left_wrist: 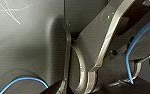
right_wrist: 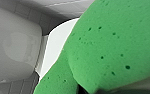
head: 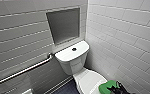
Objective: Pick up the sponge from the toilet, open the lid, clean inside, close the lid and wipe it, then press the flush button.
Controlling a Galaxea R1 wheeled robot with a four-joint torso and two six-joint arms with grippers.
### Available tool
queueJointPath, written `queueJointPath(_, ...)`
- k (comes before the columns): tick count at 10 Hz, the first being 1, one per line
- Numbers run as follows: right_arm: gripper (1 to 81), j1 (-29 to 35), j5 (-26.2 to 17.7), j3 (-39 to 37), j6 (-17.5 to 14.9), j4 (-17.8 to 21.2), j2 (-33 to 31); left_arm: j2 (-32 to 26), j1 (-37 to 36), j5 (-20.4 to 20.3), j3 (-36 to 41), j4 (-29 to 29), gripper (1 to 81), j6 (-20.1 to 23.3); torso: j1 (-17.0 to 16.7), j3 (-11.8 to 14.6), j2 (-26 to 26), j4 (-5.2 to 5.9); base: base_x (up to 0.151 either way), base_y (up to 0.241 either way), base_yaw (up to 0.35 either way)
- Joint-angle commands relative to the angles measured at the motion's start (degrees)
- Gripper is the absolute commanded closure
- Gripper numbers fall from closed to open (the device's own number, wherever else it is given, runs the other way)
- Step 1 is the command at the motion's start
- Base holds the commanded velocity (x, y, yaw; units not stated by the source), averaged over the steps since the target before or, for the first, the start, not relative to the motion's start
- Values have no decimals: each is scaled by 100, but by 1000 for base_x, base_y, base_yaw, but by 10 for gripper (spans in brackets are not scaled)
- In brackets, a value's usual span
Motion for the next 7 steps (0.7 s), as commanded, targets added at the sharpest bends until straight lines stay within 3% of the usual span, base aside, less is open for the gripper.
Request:
queueJointPath(1, 811, -862, 270, 1327, -26, -208, -1538, -607, -183, 441, 1123, 20, 10, 88, 0, 0, 0, 0, 0, 0, 0)
queueJointPath(4, 811, -2127, 534, 1180, -36, -332, -1698, -1318, -561, 450, 2178, 20, 10, 150, 0, 0, 0, 0, 0, 0, 0)
queueJointPath(7, 811, -3304, 717, 170, -44, -367, -1171, -2091, -1123, 468, 2908, -50, 10, 97, 0, 0, -2, 0, 0, 0, 0)
